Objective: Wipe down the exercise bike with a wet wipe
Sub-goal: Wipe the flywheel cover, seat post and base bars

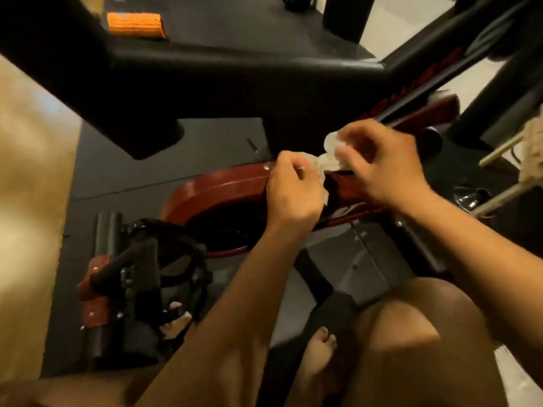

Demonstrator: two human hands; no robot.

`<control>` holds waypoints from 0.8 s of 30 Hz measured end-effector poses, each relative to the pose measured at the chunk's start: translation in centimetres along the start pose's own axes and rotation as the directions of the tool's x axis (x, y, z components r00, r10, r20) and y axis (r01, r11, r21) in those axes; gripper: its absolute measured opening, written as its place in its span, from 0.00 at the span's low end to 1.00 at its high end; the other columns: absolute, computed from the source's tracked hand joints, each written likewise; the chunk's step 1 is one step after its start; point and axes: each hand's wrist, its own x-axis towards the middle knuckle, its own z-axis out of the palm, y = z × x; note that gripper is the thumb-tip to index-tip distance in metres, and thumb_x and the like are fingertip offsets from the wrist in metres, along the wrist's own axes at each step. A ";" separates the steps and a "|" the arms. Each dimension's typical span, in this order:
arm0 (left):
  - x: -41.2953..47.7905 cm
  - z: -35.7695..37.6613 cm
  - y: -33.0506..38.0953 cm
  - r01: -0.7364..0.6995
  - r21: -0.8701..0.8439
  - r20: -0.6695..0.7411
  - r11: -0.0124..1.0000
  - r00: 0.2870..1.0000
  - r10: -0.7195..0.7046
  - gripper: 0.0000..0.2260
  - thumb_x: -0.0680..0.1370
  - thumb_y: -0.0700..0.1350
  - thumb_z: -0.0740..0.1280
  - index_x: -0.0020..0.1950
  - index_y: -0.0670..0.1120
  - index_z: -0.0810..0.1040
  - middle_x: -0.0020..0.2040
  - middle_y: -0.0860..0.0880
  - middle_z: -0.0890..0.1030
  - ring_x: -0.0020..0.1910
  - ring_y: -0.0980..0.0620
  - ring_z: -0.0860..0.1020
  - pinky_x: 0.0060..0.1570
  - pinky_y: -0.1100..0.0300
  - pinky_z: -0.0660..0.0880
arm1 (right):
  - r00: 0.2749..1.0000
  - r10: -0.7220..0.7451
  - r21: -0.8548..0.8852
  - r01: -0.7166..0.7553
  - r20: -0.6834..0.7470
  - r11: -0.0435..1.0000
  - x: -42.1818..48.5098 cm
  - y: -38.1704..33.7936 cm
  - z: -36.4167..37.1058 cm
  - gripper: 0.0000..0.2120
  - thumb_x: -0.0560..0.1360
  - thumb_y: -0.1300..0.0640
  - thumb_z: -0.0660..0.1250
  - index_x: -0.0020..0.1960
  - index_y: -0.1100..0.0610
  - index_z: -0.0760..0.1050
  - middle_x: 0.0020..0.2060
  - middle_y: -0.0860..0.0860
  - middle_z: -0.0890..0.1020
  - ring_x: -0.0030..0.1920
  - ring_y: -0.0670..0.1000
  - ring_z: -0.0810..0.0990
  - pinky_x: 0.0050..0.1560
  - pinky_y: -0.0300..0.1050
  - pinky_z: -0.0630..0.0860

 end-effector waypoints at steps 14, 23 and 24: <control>-2.6 24.8 -12.3 0.552 -0.081 0.596 0.830 0.694 -0.403 0.08 0.79 0.33 0.65 0.55 0.43 0.75 0.49 0.44 0.80 0.44 0.49 0.82 0.41 0.58 0.82 | 0.698 0.715 0.138 -0.705 -0.037 0.696 -11.7 26.2 -5.8 0.05 0.78 0.55 0.64 0.48 0.56 0.76 0.39 0.54 0.82 0.40 0.56 0.82 0.45 0.60 0.80; 1.6 29.5 -21.9 0.044 0.436 0.687 0.899 0.629 -0.364 0.15 0.79 0.43 0.68 0.63 0.57 0.76 0.60 0.58 0.78 0.60 0.60 0.76 0.60 0.63 0.73 | 0.608 0.793 0.048 -0.794 0.037 0.607 -14.0 40.0 -1.7 0.05 0.77 0.55 0.65 0.43 0.50 0.77 0.36 0.50 0.82 0.35 0.45 0.77 0.38 0.37 0.73; 2.4 30.1 -22.3 -0.021 0.446 0.697 0.895 0.636 -0.332 0.15 0.79 0.43 0.68 0.63 0.58 0.76 0.61 0.58 0.78 0.59 0.61 0.76 0.58 0.65 0.72 | 0.591 0.805 0.049 -0.807 0.045 0.589 -13.9 41.3 -0.9 0.04 0.76 0.55 0.65 0.43 0.50 0.77 0.35 0.50 0.82 0.36 0.46 0.77 0.37 0.38 0.72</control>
